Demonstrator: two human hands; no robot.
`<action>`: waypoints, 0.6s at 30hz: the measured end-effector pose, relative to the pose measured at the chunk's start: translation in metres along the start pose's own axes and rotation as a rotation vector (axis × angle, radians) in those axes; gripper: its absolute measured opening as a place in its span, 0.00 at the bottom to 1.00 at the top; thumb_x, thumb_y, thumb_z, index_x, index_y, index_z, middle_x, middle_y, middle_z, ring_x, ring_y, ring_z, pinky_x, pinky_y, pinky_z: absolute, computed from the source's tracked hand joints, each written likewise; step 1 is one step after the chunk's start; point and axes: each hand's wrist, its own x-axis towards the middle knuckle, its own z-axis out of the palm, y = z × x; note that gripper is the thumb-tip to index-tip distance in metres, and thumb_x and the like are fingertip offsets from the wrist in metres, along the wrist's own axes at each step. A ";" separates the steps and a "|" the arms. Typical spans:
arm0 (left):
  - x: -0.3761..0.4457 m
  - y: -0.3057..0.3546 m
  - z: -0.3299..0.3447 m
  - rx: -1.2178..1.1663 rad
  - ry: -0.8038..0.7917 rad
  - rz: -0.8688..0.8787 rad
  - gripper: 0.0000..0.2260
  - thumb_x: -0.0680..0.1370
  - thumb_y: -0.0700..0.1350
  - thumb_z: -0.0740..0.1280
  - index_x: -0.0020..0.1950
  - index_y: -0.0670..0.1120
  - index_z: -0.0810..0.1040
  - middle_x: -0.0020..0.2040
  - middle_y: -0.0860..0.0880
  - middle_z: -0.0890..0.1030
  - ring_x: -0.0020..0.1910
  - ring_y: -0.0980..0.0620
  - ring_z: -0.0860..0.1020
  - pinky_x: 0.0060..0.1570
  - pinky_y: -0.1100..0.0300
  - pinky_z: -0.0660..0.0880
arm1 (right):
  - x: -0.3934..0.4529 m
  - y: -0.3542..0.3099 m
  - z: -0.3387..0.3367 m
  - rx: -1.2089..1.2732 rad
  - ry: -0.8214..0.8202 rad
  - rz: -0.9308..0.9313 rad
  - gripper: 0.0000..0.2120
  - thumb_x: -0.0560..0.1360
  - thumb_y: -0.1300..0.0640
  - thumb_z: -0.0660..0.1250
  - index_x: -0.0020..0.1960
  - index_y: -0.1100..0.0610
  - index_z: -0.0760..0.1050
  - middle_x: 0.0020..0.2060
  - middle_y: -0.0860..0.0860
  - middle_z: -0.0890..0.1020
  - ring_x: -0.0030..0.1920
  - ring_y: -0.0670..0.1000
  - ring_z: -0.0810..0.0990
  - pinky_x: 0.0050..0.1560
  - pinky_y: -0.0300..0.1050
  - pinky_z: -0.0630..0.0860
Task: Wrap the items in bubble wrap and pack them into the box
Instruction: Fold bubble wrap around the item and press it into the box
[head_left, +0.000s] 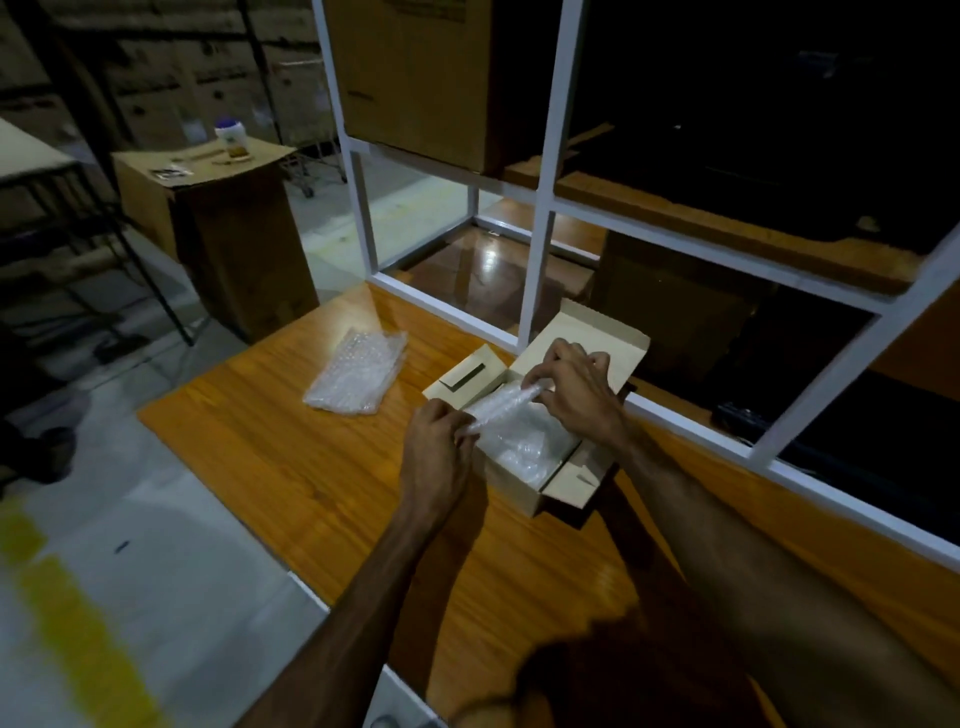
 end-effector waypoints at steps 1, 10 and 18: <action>0.003 0.000 0.005 0.019 -0.019 -0.008 0.07 0.80 0.42 0.73 0.57 0.44 0.86 0.52 0.47 0.80 0.52 0.54 0.72 0.48 0.63 0.63 | 0.008 0.004 0.002 -0.017 -0.012 -0.010 0.08 0.77 0.54 0.75 0.55 0.44 0.84 0.53 0.46 0.72 0.60 0.51 0.70 0.60 0.51 0.59; 0.027 -0.003 0.025 0.356 -0.221 0.006 0.14 0.82 0.49 0.65 0.65 0.46 0.80 0.59 0.45 0.79 0.59 0.46 0.72 0.60 0.47 0.68 | 0.071 0.027 0.032 -0.063 -0.133 -0.148 0.07 0.77 0.50 0.72 0.54 0.45 0.85 0.53 0.47 0.81 0.61 0.52 0.75 0.65 0.58 0.61; 0.038 0.000 0.033 0.552 -0.390 -0.060 0.15 0.82 0.53 0.62 0.62 0.46 0.79 0.59 0.45 0.79 0.61 0.45 0.71 0.61 0.46 0.66 | 0.093 0.032 0.049 -0.134 -0.266 -0.312 0.10 0.79 0.52 0.69 0.59 0.45 0.84 0.56 0.50 0.74 0.63 0.53 0.72 0.64 0.57 0.60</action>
